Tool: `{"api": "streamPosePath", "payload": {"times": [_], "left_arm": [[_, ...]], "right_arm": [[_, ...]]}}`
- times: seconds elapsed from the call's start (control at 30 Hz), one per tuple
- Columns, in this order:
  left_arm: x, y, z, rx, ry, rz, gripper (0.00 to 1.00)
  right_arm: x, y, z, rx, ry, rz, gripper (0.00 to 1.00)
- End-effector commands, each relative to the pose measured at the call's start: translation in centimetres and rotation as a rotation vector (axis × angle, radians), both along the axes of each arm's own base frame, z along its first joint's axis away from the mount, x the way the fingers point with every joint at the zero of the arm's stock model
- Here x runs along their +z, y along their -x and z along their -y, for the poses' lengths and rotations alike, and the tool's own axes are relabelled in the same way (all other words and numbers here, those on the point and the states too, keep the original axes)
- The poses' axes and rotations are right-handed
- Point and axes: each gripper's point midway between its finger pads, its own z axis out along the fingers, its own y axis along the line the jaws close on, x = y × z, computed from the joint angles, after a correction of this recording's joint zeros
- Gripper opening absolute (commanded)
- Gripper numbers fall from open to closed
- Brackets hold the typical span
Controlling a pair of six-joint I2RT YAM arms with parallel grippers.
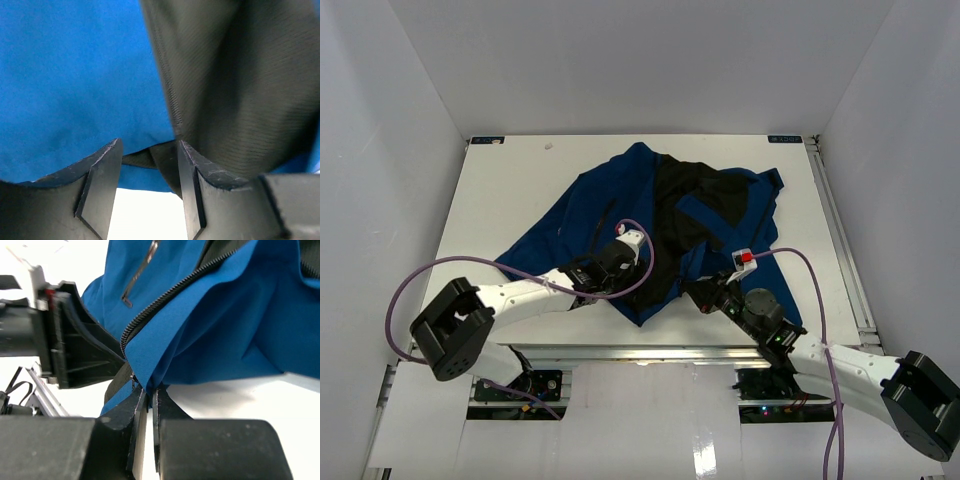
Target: Zip up the jacket
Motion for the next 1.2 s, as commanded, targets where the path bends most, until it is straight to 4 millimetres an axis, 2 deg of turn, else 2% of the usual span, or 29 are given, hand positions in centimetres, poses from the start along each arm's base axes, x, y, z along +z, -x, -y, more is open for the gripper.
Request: {"api": "streamPosePath", "payload": {"times": [0.0,0.23,0.37,0.53,0.7,0.97,1.1,1.17], "left_arm": [[1.7,-0.6,0.8,0.011,0.042,0.010,0.60],[2.2,-1.6,0.6,0.031,0.039,0.040,0.61],[2.7,-2.0,0.9,0.004,0.077,0.049,0.61],[2.6,-3.3,0.8,-0.020,0.125,0.017,0.62],[1.6,-4.2,1.0,-0.033,0.088,0.000,0.62],[-1.7,-4.1,1.7,-0.056,0.057,-0.070,0.61],[-3.5,-3.7,1.6,-0.054,0.031,-0.126,0.54],[-4.0,-3.3,1.6,-0.061,0.030,-0.149,0.46]], "right_arm": [[-9.7,4.1,3.3,0.018,0.150,-0.211,0.08],[-14.2,6.1,5.9,-0.028,0.240,-0.339,0.08],[-15.6,6.9,7.0,-0.043,0.264,-0.373,0.08],[-16.1,7.5,7.1,-0.043,0.274,-0.392,0.08],[-16.8,8.1,7.4,-0.055,0.304,-0.421,0.08],[-16.5,8.0,7.1,-0.052,0.279,-0.390,0.08],[-16.4,8.0,7.1,-0.053,0.270,-0.381,0.08],[-16.3,7.9,7.0,-0.051,0.268,-0.378,0.08]]}}
